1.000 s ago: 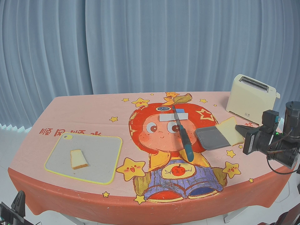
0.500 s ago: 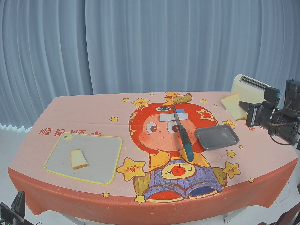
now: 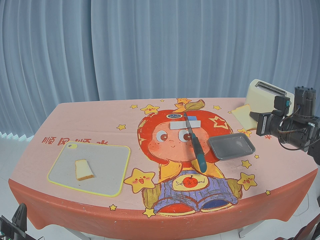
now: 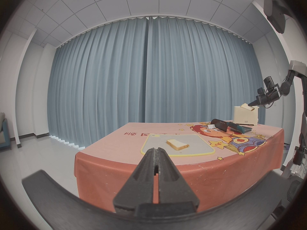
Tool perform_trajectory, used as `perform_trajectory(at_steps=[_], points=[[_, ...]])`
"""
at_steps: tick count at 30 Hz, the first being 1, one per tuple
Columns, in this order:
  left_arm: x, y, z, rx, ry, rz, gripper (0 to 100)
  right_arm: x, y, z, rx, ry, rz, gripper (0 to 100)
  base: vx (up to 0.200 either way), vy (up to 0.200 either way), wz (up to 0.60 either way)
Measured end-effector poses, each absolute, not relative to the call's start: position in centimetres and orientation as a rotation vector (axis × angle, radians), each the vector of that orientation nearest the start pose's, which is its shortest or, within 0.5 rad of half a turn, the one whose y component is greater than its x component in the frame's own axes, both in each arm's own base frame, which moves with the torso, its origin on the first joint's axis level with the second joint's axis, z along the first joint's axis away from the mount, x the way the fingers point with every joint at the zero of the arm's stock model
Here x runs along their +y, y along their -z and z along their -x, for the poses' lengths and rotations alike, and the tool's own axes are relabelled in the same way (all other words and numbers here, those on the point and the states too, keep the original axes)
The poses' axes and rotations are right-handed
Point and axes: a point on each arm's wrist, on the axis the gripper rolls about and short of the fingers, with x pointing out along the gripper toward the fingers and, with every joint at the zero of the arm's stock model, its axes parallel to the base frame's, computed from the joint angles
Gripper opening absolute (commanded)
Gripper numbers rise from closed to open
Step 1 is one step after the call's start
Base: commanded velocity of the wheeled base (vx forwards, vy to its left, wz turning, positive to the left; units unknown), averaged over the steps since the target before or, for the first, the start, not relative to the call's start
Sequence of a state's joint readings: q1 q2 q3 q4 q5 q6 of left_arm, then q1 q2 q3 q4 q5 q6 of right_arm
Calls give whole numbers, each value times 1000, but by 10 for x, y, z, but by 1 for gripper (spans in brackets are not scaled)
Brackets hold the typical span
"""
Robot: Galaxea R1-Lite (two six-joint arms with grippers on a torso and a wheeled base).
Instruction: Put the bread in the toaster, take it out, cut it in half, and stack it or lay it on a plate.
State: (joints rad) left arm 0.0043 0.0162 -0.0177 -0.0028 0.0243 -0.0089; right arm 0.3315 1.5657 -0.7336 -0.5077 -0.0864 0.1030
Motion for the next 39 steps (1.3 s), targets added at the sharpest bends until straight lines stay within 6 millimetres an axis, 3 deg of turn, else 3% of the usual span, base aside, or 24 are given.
perform_trajectory(at_steps=[39], points=[[0, -81, 23, -4, -28, 9, 0, 95, -122, -294, 547, -169, 27, 0, 0, 0, 0]])
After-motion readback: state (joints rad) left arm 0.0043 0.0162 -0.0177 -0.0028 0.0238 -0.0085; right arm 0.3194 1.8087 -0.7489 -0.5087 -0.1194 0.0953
